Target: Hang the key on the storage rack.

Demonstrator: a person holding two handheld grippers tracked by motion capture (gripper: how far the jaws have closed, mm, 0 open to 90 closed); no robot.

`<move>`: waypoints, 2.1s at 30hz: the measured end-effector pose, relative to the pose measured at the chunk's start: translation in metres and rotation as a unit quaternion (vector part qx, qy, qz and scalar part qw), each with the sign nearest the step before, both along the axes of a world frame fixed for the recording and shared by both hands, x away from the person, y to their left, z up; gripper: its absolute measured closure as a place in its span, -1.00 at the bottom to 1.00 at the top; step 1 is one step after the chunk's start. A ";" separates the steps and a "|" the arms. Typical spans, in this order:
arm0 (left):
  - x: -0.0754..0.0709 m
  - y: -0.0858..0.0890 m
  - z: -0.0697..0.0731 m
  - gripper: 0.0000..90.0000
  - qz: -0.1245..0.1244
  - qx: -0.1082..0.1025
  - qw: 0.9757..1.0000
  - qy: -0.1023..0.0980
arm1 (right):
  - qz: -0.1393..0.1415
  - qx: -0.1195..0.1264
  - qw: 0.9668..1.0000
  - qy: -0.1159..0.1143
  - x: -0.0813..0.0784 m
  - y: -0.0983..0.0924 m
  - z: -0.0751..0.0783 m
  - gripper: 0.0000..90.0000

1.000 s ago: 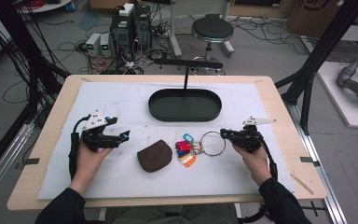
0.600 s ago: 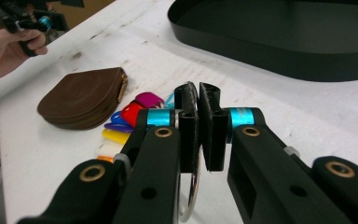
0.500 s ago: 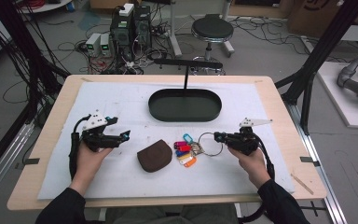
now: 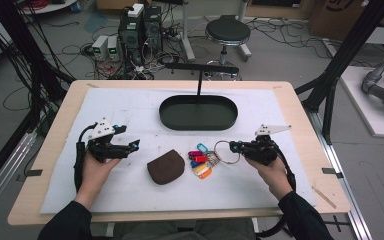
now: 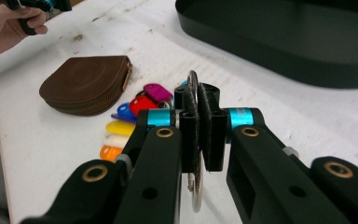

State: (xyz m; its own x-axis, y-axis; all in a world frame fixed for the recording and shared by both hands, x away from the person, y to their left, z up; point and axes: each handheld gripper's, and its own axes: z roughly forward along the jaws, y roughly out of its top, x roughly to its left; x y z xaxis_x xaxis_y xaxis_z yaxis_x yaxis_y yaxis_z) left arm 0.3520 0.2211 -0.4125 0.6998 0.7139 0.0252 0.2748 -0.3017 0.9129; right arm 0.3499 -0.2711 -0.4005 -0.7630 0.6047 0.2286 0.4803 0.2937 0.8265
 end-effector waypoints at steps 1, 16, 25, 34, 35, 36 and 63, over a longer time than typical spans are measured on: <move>0.000 0.000 0.000 -0.47 0.000 0.000 1.000 0.000 | 0.000 0.000 1.000 0.000 0.000 0.000 0.000 0.96; 0.001 -0.002 -0.001 -0.47 -0.004 -0.002 1.000 0.001 | 0.009 0.019 0.998 -0.052 0.017 -0.013 0.049 0.96; 0.002 -0.002 -0.001 -0.47 -0.008 -0.009 1.000 -0.006 | 0.017 0.017 0.997 -0.078 0.028 -0.009 0.079 0.96; 0.001 0.001 0.000 -0.47 -0.008 -0.012 1.000 -0.005 | 0.014 0.020 0.995 -0.100 0.042 -0.007 0.101 0.96; 0.001 0.001 0.000 -0.47 -0.007 -0.014 1.000 -0.006 | 0.010 0.019 0.994 -0.103 0.048 -0.006 0.106 0.96; 0.001 0.001 0.000 -0.47 -0.007 -0.014 1.000 -0.006 | 0.009 0.019 0.994 -0.107 0.050 -0.006 0.107 0.96; 0.000 0.004 0.002 -0.47 -0.002 -0.018 1.000 -0.013 | -0.052 -0.012 0.992 -0.114 0.125 0.007 0.120 0.96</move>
State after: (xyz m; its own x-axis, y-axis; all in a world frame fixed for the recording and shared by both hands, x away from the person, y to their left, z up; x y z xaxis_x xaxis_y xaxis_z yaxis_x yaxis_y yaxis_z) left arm 0.3525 0.2256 -0.4109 0.7024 0.7116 0.0180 0.2495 -0.2698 0.9301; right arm 0.4752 -0.2637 -0.2808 -0.7260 0.6864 0.0425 0.3115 0.2731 0.9102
